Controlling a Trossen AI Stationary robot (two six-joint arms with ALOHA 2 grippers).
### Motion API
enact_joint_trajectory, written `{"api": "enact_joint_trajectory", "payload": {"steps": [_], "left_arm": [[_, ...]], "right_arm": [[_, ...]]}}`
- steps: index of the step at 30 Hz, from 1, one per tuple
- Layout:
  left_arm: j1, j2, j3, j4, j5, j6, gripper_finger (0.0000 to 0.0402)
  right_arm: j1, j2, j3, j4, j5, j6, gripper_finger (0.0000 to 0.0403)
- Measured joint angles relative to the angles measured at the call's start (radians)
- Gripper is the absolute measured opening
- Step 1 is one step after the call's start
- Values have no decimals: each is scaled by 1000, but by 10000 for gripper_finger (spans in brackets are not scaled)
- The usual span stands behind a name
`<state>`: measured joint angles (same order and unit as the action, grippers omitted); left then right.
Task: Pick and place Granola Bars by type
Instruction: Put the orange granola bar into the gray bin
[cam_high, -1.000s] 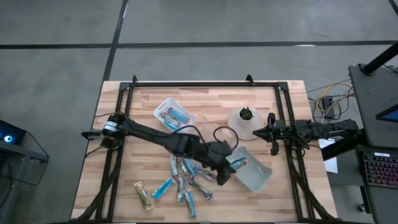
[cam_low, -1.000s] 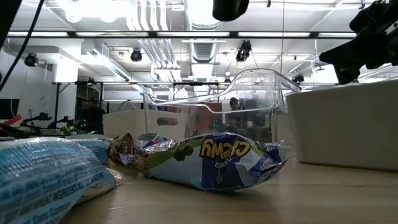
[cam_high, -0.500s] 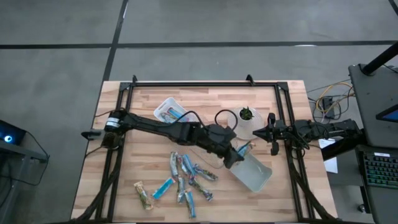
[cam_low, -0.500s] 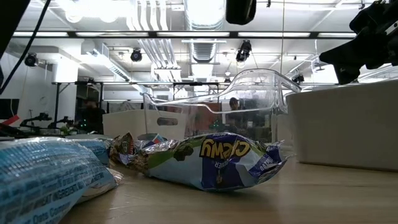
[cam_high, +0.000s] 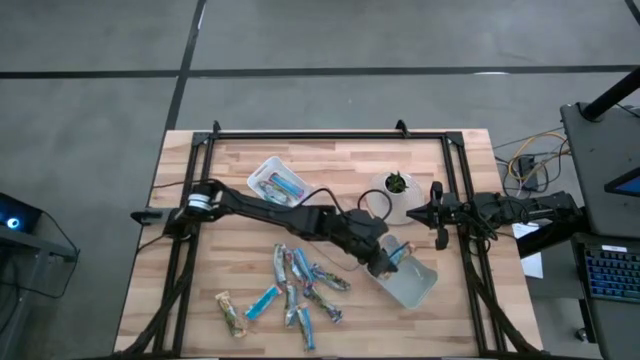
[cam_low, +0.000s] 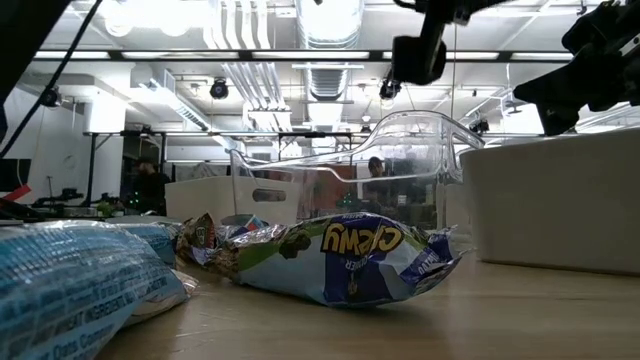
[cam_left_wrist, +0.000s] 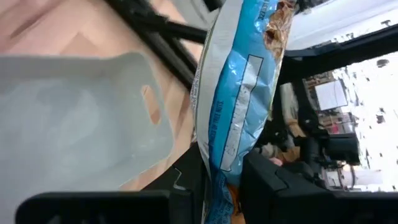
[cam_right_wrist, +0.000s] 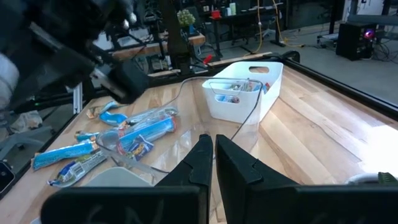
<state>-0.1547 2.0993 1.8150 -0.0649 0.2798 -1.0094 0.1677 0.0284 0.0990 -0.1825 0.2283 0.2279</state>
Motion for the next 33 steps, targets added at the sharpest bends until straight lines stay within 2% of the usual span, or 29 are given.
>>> {"api": "enact_joint_trajectory", "payload": {"steps": [4,7,16,26,33], "left_arm": [[-1,12,0,6,0,4,59],[0,14,0,4,0,61,59],[-3,14,-1,4,96,549,59],[-15,14,-1,5,78,1032,56],[-6,13,24,8,74,1176,51]], "right_arm": [[0,0,0,0,0,0,13],[0,0,0,0,0,0,13],[0,0,0,0,0,0,13],[0,-1,0,0,0,0,13],[0,-1,0,0,0,0,13]]}}
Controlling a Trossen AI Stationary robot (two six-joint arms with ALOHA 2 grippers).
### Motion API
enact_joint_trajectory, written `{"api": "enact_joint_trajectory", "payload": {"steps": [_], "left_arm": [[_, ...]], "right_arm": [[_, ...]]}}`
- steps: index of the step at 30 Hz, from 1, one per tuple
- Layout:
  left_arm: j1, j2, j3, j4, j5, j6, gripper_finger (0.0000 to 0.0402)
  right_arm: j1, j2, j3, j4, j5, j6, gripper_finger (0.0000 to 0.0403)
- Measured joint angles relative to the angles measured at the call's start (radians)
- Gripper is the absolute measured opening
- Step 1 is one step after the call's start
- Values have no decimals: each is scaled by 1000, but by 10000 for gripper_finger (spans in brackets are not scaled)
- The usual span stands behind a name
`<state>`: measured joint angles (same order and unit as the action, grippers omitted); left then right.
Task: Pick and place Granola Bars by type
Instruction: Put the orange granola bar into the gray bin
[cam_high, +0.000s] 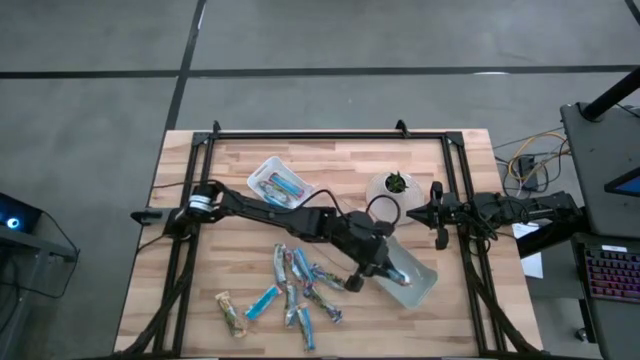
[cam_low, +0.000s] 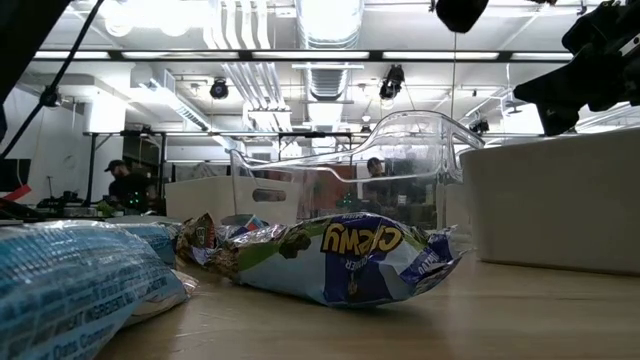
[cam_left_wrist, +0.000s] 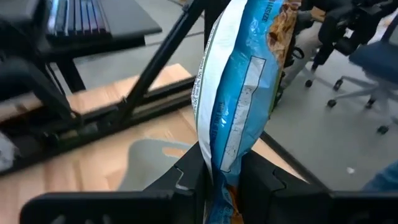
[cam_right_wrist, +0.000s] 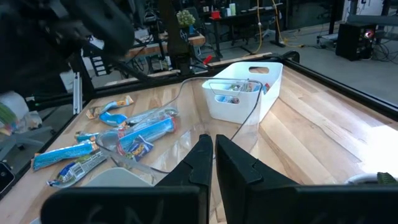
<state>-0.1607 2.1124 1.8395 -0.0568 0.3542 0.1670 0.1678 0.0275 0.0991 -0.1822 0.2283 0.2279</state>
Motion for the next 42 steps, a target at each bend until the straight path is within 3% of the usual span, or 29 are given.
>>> {"api": "enact_joint_trajectory", "payload": {"steps": [6,24,30,42], "left_arm": [[27,0,4,-5,-1,96,51],[49,66,1,36,50,108,51],[51,67,0,38,-24,148,51],[55,67,0,34,-33,153,51]], "right_arm": [[0,0,0,0,0,0,13],[0,0,0,0,0,0,13],[0,0,0,0,0,0,13],[0,0,0,0,0,0,13]]}}
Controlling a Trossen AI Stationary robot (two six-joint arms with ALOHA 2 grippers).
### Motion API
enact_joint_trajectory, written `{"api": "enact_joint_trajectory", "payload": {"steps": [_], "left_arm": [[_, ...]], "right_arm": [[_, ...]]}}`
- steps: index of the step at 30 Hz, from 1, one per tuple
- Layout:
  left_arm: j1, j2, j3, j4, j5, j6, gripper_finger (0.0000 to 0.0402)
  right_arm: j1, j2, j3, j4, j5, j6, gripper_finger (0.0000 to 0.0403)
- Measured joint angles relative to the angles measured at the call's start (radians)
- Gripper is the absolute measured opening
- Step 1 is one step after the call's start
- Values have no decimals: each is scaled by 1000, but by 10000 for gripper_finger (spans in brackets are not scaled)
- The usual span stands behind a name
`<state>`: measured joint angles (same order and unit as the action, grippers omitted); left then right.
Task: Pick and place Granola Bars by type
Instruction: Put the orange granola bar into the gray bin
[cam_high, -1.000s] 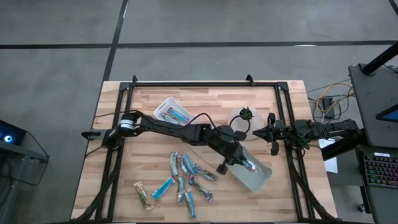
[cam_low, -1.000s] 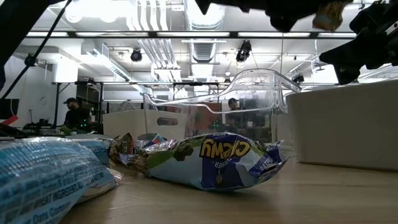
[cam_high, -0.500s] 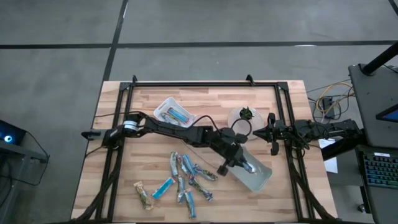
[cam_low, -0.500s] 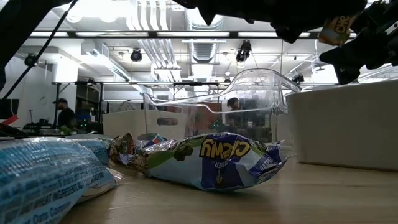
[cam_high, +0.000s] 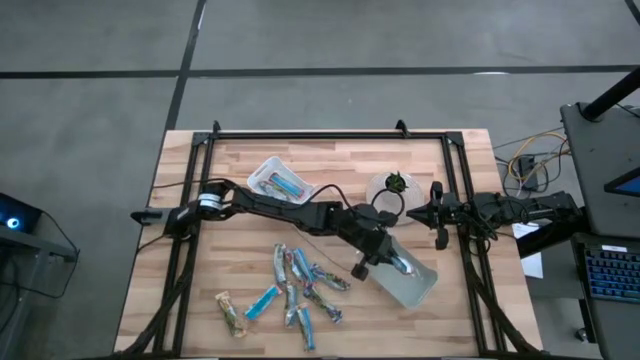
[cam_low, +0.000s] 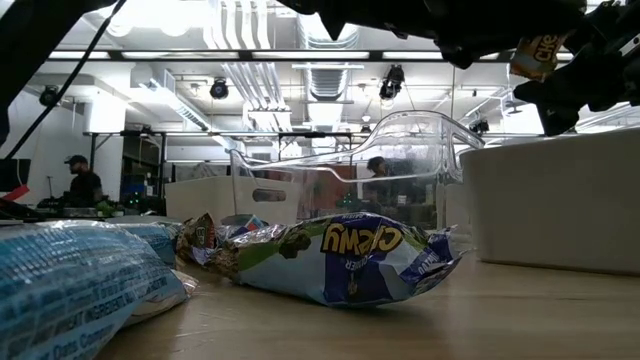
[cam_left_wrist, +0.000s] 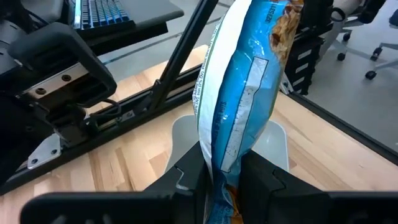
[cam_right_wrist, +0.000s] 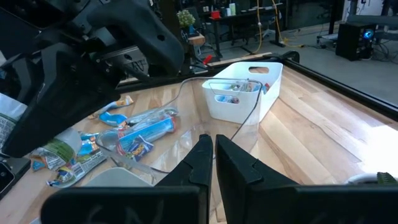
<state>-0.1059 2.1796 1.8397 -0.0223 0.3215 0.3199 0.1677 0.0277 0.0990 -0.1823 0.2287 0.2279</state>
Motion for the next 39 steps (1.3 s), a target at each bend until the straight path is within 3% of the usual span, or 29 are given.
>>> {"api": "enact_joint_trajectory", "payload": {"steps": [11,16,39], "left_arm": [[0,0,0,-17,-73,6,51],[0,0,0,-33,-165,49,51],[0,0,0,-56,-156,52,55]], "right_arm": [[0,0,0,0,0,0,13],[0,0,0,0,0,0,13],[0,0,0,0,0,0,13]]}}
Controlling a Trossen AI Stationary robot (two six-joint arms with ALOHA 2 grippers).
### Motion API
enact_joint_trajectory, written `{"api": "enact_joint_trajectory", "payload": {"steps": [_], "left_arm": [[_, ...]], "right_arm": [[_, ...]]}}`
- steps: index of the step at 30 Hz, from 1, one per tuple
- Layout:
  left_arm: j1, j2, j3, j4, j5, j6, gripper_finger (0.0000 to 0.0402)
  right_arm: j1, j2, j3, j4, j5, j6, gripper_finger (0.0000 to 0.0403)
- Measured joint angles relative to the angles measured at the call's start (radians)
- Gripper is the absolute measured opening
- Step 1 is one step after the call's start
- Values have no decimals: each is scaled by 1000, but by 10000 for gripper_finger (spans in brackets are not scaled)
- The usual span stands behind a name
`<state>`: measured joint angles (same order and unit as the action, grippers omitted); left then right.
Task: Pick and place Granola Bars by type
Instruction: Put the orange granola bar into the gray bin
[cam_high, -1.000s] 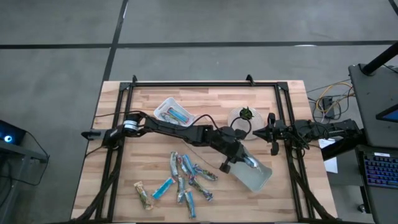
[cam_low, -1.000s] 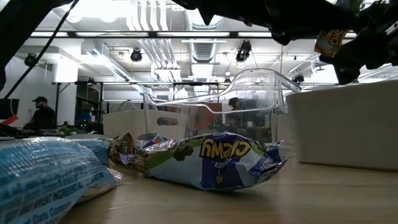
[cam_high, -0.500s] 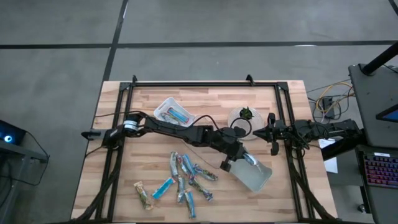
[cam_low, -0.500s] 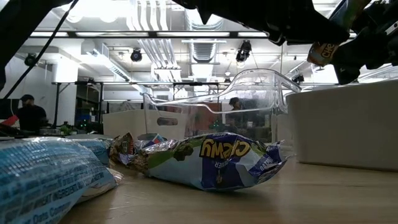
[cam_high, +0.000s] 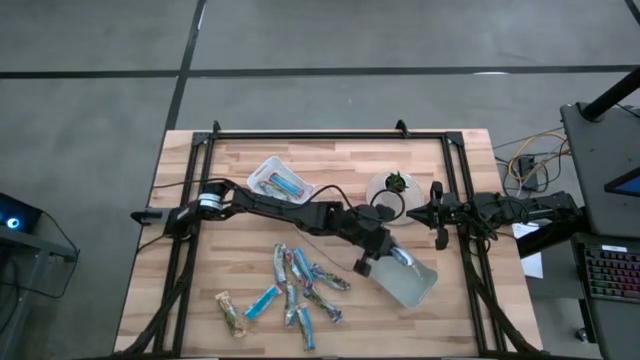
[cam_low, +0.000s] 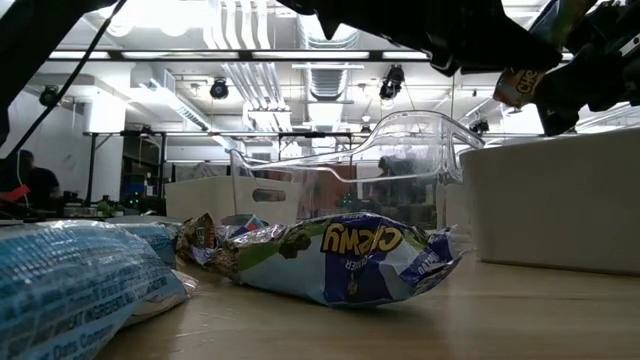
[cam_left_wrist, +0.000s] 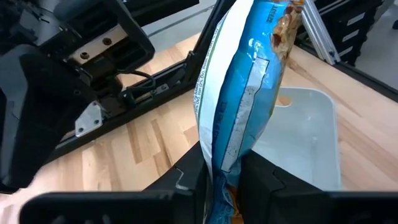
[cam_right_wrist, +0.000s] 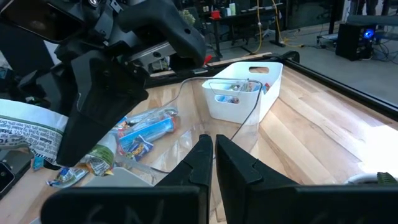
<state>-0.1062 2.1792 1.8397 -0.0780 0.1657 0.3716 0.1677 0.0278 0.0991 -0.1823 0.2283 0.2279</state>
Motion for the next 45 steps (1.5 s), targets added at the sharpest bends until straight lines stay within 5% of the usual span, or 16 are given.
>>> {"api": "enact_joint_trajectory", "payload": {"steps": [12,29,34,40,45], "left_arm": [[-2,0,0,-13,1,-8,136],[-7,-1,0,-13,30,-16,140],[-7,-18,0,-24,16,-82,110],[-13,-96,0,-167,4,-105,11],[-27,-190,-1,-324,-8,-151,1]], "right_arm": [[0,0,0,0,0,0,13],[0,0,0,0,0,0,13],[0,0,0,0,0,0,13],[0,0,0,0,0,0,13],[0,1,0,0,2,0,13]]}}
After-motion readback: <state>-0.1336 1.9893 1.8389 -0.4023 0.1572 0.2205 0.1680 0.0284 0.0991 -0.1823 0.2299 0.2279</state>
